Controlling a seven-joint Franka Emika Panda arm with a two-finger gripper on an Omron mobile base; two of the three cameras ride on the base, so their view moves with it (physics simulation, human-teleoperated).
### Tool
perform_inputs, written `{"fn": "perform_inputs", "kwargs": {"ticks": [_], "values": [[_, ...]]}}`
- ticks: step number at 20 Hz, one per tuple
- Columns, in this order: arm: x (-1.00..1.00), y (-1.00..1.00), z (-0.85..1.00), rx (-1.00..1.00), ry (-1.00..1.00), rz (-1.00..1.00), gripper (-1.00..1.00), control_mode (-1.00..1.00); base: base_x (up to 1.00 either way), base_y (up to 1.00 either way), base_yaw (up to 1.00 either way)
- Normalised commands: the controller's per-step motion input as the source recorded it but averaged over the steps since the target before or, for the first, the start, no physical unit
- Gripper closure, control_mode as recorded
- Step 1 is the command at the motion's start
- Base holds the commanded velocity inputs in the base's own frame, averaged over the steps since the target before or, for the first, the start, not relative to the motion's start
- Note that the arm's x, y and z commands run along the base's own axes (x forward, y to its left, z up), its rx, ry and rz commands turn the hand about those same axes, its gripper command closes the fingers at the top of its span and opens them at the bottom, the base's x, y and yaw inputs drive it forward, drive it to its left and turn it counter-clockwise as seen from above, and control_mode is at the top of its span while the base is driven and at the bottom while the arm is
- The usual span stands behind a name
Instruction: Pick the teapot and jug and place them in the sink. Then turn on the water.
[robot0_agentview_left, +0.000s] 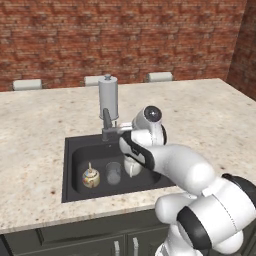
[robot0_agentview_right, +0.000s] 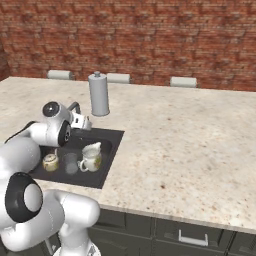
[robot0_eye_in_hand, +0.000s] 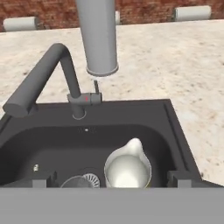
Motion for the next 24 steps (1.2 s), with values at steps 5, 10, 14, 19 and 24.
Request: {"fn": "perform_inputs", "kwargs": {"ticks": [5,10,14,19,24], "values": [[0.05,-0.19,-0.03,0.0,-0.12,0.06,-1.0,-1.0,0.0,0.0,0.0],[0.04,-0.22,-0.03,0.0,-0.15,0.05,-1.0,-1.0,0.0,0.0,0.0],[0.03,-0.15,-0.07,0.0,-0.16,0.05,-1.0,-1.0,0.0,0.0,0.0],[0.03,-0.02,-0.04,0.0,-0.09,0.04,-1.0,-1.0,0.0,0.0,0.0],[0.05,0.0,-0.01,0.0,-0.08,0.02,-1.0,-1.0,0.0,0.0,0.0]]}}
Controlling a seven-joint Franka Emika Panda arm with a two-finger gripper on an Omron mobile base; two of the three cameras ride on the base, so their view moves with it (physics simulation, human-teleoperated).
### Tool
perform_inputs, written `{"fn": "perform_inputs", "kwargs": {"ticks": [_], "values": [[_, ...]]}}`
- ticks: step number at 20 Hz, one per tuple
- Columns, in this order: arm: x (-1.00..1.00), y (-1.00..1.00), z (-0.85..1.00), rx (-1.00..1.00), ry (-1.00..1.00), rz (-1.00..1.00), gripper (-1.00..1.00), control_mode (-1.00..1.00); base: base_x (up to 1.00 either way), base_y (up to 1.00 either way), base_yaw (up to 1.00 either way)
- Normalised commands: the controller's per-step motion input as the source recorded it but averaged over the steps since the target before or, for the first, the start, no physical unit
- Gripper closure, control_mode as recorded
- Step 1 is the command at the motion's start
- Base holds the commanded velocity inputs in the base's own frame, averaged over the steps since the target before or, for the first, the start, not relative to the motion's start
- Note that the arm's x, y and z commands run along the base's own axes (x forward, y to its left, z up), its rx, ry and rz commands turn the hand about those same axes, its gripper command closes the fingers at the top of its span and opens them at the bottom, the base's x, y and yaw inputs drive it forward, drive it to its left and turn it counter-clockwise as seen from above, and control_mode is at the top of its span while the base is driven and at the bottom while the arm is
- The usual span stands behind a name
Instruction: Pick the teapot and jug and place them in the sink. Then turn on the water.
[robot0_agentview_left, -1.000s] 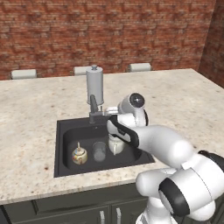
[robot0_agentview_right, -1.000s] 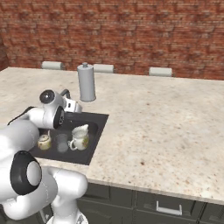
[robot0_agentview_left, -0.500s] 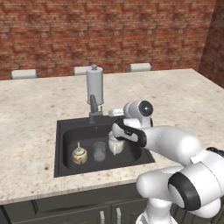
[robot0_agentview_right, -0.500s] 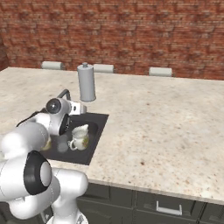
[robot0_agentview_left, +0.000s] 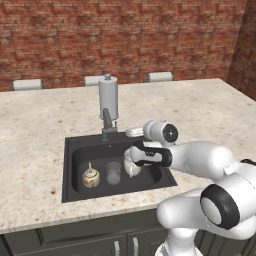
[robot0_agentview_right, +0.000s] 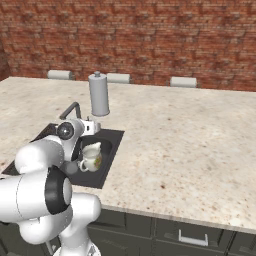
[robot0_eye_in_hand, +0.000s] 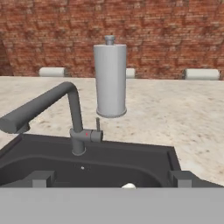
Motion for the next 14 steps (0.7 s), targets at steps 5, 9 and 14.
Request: {"fn": "perform_inputs", "kwargs": {"ticks": [5,9,14], "values": [[0.09,0.0,0.0,0.0,-0.04,0.0,-1.0,-1.0,0.0,0.0,0.0],[0.09,0.04,0.0,0.0,0.0,0.0,-1.0,-1.0,0.0,0.0,0.0],[0.08,0.2,0.0,0.0,0.0,0.0,-1.0,-1.0,0.0,0.0,0.0]]}}
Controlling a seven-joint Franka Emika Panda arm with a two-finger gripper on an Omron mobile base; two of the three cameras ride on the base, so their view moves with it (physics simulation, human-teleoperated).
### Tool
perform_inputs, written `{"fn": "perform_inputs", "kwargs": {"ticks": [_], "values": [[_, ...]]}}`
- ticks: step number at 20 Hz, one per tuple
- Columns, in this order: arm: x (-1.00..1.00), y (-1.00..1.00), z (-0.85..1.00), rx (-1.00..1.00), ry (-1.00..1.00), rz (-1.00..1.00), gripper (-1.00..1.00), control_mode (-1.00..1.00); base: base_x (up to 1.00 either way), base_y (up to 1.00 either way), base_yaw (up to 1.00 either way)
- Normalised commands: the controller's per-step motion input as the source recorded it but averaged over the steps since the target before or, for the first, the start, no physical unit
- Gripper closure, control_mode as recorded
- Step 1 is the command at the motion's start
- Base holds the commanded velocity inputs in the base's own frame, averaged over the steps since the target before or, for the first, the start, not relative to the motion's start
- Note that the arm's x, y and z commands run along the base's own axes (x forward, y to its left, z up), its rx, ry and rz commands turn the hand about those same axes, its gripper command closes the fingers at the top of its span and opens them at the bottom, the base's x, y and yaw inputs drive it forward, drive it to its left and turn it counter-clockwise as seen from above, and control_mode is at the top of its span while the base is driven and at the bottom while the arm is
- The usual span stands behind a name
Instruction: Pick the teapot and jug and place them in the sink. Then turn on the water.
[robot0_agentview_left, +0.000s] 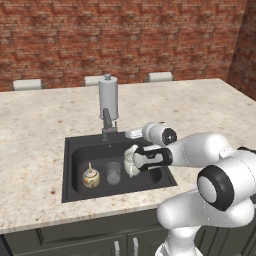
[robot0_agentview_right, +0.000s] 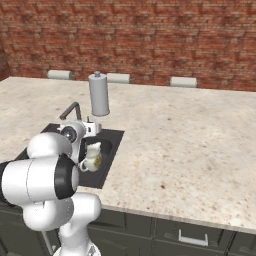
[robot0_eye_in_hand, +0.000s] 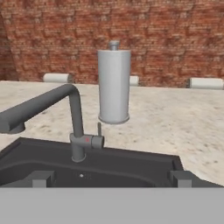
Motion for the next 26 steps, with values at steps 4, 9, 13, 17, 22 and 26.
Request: {"fn": "perform_inputs", "kwargs": {"ticks": [4,9,13,17,22,26], "values": [[0.18,0.23,0.0,0.0,0.0,0.0,-1.0,-1.0,0.0,0.0,0.0],[0.3,0.17,-0.09,0.0,-0.05,0.0,-1.0,-1.0,0.0,0.0,0.0],[0.34,0.14,-0.16,0.0,-0.07,0.0,-1.0,-1.0,0.0,0.0,0.0],[0.29,0.02,-0.19,0.0,-0.07,0.0,-1.0,-1.0,0.0,0.0,0.0],[0.27,0.0,-0.18,0.0,-0.08,0.0,-1.0,-1.0,0.0,0.0,0.0],[0.11,0.0,-0.16,0.0,-0.05,0.0,-1.0,-1.0,0.0,0.0,0.0]]}}
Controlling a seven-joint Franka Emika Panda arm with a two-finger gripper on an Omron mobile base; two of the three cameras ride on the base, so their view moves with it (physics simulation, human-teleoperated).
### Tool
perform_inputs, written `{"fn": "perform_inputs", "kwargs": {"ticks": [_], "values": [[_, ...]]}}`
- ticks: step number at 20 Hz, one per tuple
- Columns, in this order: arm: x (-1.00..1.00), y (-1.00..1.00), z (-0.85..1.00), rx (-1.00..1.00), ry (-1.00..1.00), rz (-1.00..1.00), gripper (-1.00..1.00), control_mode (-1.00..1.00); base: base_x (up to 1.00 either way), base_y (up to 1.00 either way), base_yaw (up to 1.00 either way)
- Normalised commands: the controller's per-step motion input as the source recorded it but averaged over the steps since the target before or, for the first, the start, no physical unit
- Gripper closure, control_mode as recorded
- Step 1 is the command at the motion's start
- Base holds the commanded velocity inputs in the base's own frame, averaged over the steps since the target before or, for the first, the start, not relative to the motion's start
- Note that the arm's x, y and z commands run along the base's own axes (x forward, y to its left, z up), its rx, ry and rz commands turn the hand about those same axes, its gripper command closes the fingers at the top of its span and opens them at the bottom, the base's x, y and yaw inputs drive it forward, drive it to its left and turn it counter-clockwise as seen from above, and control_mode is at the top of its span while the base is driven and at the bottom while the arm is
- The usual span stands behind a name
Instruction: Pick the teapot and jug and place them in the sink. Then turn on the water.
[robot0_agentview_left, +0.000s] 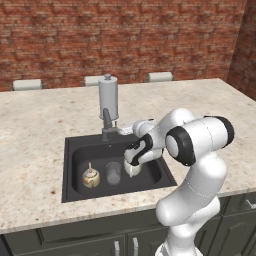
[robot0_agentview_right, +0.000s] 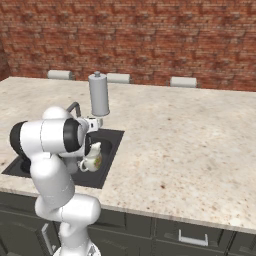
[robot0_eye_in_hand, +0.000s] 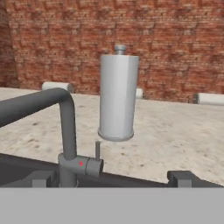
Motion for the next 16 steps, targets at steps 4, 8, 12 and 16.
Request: {"fn": "perform_inputs", "kwargs": {"ticks": [4,8,12,16], "values": [[0.03,0.08,-0.13,0.0,0.0,0.0,-1.0,-1.0,0.0,0.0,0.0],[0.05,0.15,-0.21,0.0,-0.02,0.0,-1.0,-1.0,0.0,0.0,0.0],[0.15,0.14,-0.19,0.0,-0.05,0.0,-1.0,-1.0,0.0,0.0,0.0],[0.18,0.09,-0.17,0.0,-0.06,0.0,-1.0,-1.0,0.0,0.0,0.0]]}}
